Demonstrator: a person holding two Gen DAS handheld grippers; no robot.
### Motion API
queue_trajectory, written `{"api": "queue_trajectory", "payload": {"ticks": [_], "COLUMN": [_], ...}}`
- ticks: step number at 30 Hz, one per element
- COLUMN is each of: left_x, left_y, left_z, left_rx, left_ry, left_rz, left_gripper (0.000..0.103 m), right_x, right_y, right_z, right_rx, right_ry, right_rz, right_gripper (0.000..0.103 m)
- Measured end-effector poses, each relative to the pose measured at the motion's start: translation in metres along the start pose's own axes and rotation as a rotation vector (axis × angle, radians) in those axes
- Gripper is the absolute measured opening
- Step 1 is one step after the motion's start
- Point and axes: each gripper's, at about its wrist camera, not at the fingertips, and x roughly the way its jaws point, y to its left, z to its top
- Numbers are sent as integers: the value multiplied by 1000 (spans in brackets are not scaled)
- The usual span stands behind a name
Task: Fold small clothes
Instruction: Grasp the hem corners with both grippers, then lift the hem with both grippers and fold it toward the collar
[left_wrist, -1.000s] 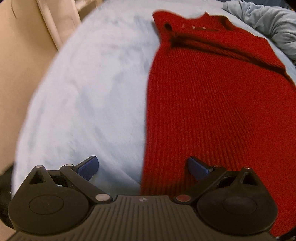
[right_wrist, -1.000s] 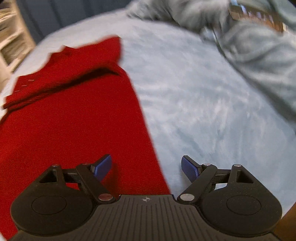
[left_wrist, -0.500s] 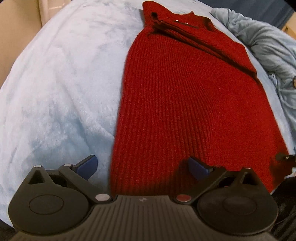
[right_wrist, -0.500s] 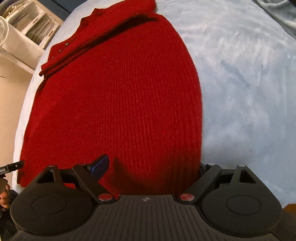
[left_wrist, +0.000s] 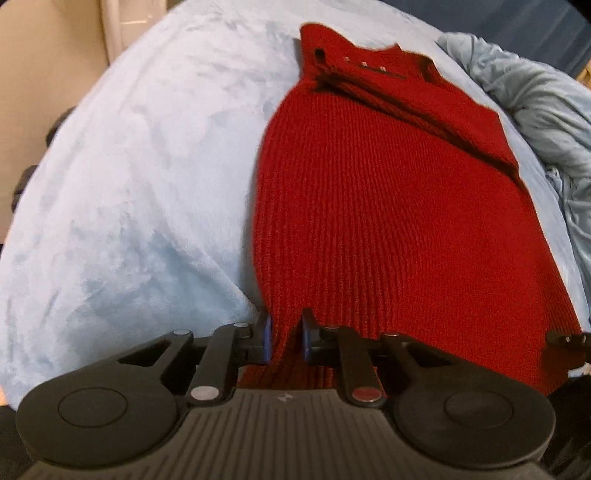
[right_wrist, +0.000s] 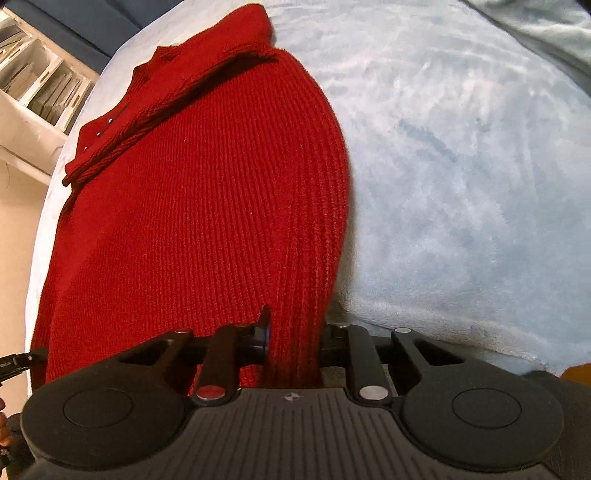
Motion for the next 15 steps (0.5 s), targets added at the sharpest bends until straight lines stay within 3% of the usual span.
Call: {"api": "queue_trajectory", "payload": {"ticks": [9, 15], "left_x": [-63, -93], "left_y": [-5, 4], "left_z": [-14, -57], "left_rx": [0, 5], "left_ry": [-91, -80], "left_rz": [-67, -79], "left_gripper": [14, 14], "right_x": [-75, -120], "right_y": [33, 34], "right_z": [-14, -39], "right_rx": [-48, -62], "right_ry": [-138, -165], "right_rz": [91, 123], "right_gripper": [17, 17]}}
